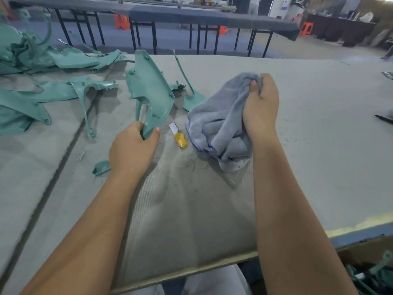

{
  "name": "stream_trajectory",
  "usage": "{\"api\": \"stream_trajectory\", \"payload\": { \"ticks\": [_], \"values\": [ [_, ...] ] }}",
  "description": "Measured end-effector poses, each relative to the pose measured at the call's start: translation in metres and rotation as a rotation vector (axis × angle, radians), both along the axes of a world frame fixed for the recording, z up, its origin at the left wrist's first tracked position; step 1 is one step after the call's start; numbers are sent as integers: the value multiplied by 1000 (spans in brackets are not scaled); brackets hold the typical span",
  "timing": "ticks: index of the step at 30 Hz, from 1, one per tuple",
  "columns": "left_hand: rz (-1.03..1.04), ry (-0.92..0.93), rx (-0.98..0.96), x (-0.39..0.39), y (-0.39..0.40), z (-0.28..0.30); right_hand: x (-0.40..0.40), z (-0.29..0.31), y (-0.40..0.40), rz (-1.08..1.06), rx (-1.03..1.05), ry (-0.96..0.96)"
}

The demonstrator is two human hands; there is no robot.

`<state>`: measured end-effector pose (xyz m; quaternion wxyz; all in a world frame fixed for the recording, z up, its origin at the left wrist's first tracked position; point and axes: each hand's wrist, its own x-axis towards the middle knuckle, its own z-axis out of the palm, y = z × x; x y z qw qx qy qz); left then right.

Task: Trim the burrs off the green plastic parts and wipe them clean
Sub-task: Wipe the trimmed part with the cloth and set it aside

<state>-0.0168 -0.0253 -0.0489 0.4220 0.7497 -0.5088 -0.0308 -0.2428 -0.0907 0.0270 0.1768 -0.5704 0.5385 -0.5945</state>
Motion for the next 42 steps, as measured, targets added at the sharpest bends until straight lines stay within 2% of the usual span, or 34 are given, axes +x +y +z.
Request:
{"api": "stream_trajectory", "payload": {
  "ticks": [6, 9, 11, 14, 16, 18, 19, 21, 23, 24, 25, 27, 29, 31, 34, 39, 42],
  "values": [
    [-59, 17, -58, 3, 6, 4, 43, -22, -7, 13, 245, 326],
    [-178, -31, -86, 9, 12, 9, 51, -40, -9, 0, 295, 592],
    [-216, -69, -101, 13, 14, 12, 50, -46, -14, -83, 210, 647],
    [-176, -190, -134, 21, 14, 16, 48, -47, -9, -124, 18, 579],
    [-167, -250, -70, 27, 14, 18, 47, -45, -2, -103, -159, 559],
    [-195, -283, 52, 26, 17, 19, 49, -40, 5, 108, -282, 523],
    [-215, -274, 98, 23, 19, 19, 53, -37, 9, 251, -274, 516],
    [-255, -125, 139, 15, 20, 19, 65, -36, 14, 400, -177, 644],
    [-286, 193, 149, 8, 17, 21, 74, -38, 18, 373, -121, 828],
    [-293, 321, 161, 7, 15, 21, 75, -39, 19, 373, -105, 838],
    [-302, 393, 177, 6, 13, 22, 75, -38, 21, 405, -71, 785],
    [-330, 448, 195, 5, 10, 23, 74, -34, 25, 519, 57, 540],
    [-373, 497, 175, 2, 9, 25, 74, -32, 25, 574, 57, 395],
    [-416, 508, 147, 1, 9, 25, 76, -32, 25, 583, -19, 409],
    [-471, 488, 134, 4, 14, 28, 73, -36, 15, 555, 1, 420],
    [-600, 619, 88, 12, 21, 33, 59, -44, -5, 293, 130, 363],
    [-597, 617, 60, 12, 20, 30, 61, -42, 0, 360, 85, 407]
  ]
}}
